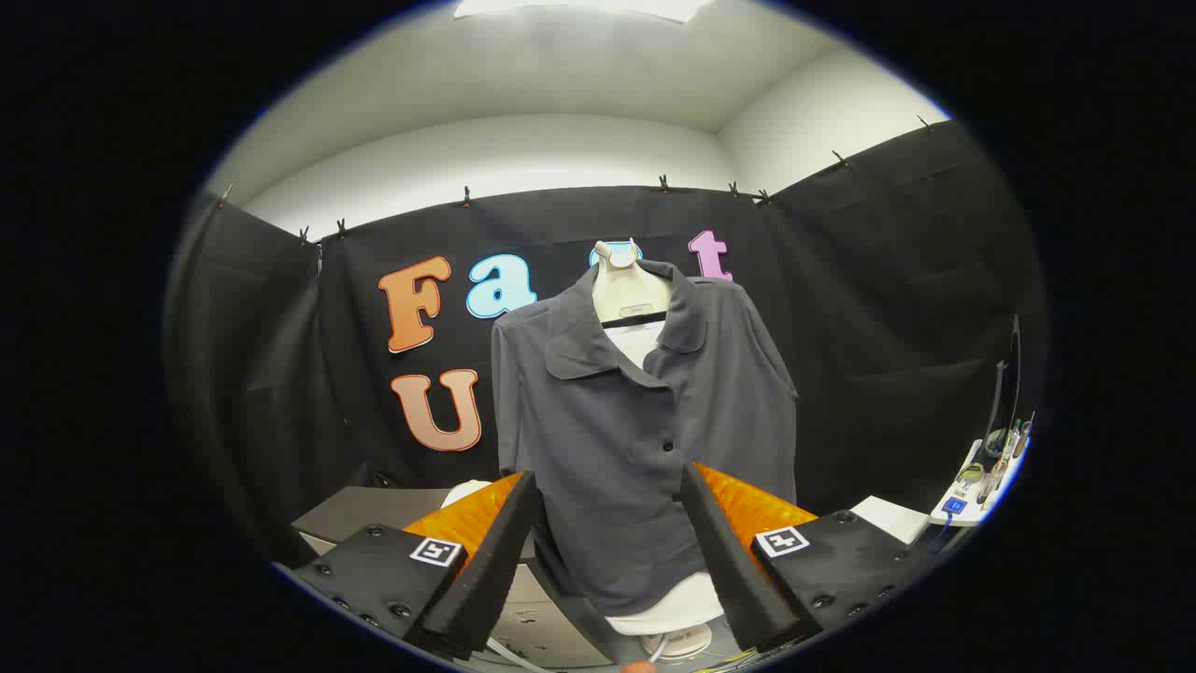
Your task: Iron the clothes twice with a garment steamer, once on the left side and once on the right side.
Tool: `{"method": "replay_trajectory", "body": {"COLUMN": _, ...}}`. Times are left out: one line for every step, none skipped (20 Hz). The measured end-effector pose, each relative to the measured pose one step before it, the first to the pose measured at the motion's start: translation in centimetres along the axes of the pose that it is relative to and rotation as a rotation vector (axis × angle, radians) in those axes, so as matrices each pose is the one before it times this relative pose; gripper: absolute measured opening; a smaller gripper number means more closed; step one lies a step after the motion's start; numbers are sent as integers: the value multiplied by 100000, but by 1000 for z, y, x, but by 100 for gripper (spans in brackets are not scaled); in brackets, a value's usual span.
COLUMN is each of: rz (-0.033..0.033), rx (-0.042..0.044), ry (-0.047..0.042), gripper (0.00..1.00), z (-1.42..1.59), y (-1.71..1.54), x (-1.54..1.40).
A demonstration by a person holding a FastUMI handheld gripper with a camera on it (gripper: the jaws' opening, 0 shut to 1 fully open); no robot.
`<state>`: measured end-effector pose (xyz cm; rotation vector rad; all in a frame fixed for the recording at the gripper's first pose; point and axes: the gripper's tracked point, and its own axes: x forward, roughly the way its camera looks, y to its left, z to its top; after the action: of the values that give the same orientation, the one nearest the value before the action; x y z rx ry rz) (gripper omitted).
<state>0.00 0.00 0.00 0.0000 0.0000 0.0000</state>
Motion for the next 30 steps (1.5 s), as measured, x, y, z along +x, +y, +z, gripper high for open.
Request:
{"method": "replay_trajectory", "body": {"rz": -129, "rx": 18, "ry": 56, "gripper": 98, "z": 53, "y": -53, "x": 79}}
{"method": "replay_trajectory", "body": {"rz": -23, "rx": -28, "ry": 176, "gripper": 98, "z": -43, "y": -31, "x": 28}}
{"method": "replay_trajectory", "body": {"rz": -63, "rx": -55, "ry": 166, "gripper": 98, "z": -17, "y": -123, "x": 41}}
{"method": "replay_trajectory", "body": {"rz": -24, "rx": -166, "ry": -17, "gripper": 98, "z": 6, "y": 82, "x": 86}}
{"method": "replay_trajectory", "body": {"rz": -137, "rx": -309, "ry": 41, "gripper": 98, "z": 39, "y": 2, "x": 36}}
{"method": "replay_trajectory", "body": {"rz": -163, "rx": -538, "ry": -30, "gripper": 98, "z": 27, "y": -3, "x": 159}}
{"method": "replay_trajectory", "body": {"rz": -207, "rx": -698, "ry": -300, "gripper": 98, "z": 105, "y": -148, "x": 17}}
{"method": "replay_trajectory", "body": {"rz": -277, "rx": -897, "ry": -288, "gripper": 98, "z": 115, "y": -88, "x": 70}}
{"method": "replay_trajectory", "body": {"rz": -268, "rx": -932, "ry": -407, "gripper": 98, "z": 101, "y": -39, "x": 55}}
{"method": "replay_trajectory", "body": {"rz": 7, "rx": -876, "ry": -569, "gripper": 98, "z": 188, "y": 37, "x": 117}}
{"method": "replay_trajectory", "body": {"rz": 90, "rx": -760, "ry": -589, "gripper": 98, "z": 194, "y": 157, "x": 92}}
{"method": "replay_trajectory", "body": {"rz": 208, "rx": -520, "ry": -458, "gripper": 98, "z": 116, "y": 90, "x": 108}}
{"method": "replay_trajectory", "body": {"rz": 246, "rx": -223, "ry": -180, "gripper": 98, "z": 120, "y": 164, "x": 200}}
{"method": "replay_trajectory", "body": {"rz": 433, "rx": -117, "ry": 128, "gripper": 98, "z": -81, "y": 188, "x": 247}}
{"method": "replay_trajectory", "body": {"rz": 473, "rx": -3, "ry": 324, "gripper": 98, "z": -176, "y": 222, "x": 197}}
{"method": "replay_trajectory", "body": {"rz": 488, "rx": 60, "ry": 435, "gripper": 98, "z": -210, "y": 228, "x": 197}}
{"method": "replay_trajectory", "body": {"rz": 470, "rx": 150, "ry": 402, "gripper": 98, "z": -216, "y": 116, "x": 197}}
{"method": "replay_trajectory", "body": {"rz": 371, "rx": 182, "ry": 338, "gripper": 98, "z": -176, "y": 77, "x": 236}}
{"method": "replay_trajectory", "body": {"rz": 242, "rx": -25, "ry": 270, "gripper": 98, "z": -102, "y": 129, "x": 251}}
{"method": "replay_trajectory", "body": {"rz": 57, "rx": -221, "ry": 62, "gripper": 98, "z": 27, "y": 16, "x": 247}}
{"method": "replay_trajectory", "body": {"rz": -207, "rx": -222, "ry": 68, "gripper": 98, "z": -23, "y": -50, "x": 94}}
{"method": "replay_trajectory", "body": {"rz": 53, "rx": -83, "ry": -10, "gripper": 98, "z": 61, "y": 67, "x": 130}}
{"method": "replay_trajectory", "body": {"rz": 229, "rx": -11, "ry": -155, "gripper": 98, "z": -35, "y": 15, "x": 126}}
{"method": "replay_trajectory", "body": {"rz": 102, "rx": 7, "ry": -192, "gripper": 98, "z": 75, "y": -14, "x": 73}}
{"method": "replay_trajectory", "body": {"rz": 58, "rx": -62, "ry": -56, "gripper": 98, "z": 111, "y": 54, "x": 90}}
{"method": "replay_trajectory", "body": {"rz": 189, "rx": -148, "ry": 26, "gripper": 98, "z": 26, "y": 50, "x": 103}}
{"method": "replay_trajectory", "body": {"rz": 125, "rx": -131, "ry": 111, "gripper": 98, "z": -15, "y": 77, "x": 1}}
{"method": "replay_trajectory", "body": {"rz": -54, "rx": -37, "ry": 81, "gripper": 98, "z": -13, "y": 34, "x": 65}}
{"method": "replay_trajectory", "body": {"rz": -115, "rx": -39, "ry": 98, "gripper": 98, "z": 21, "y": 19, "x": 18}}
{"method": "replay_trajectory", "body": {"rz": -75, "rx": -164, "ry": 157, "gripper": 98, "z": -7, "y": 76, "x": 52}}
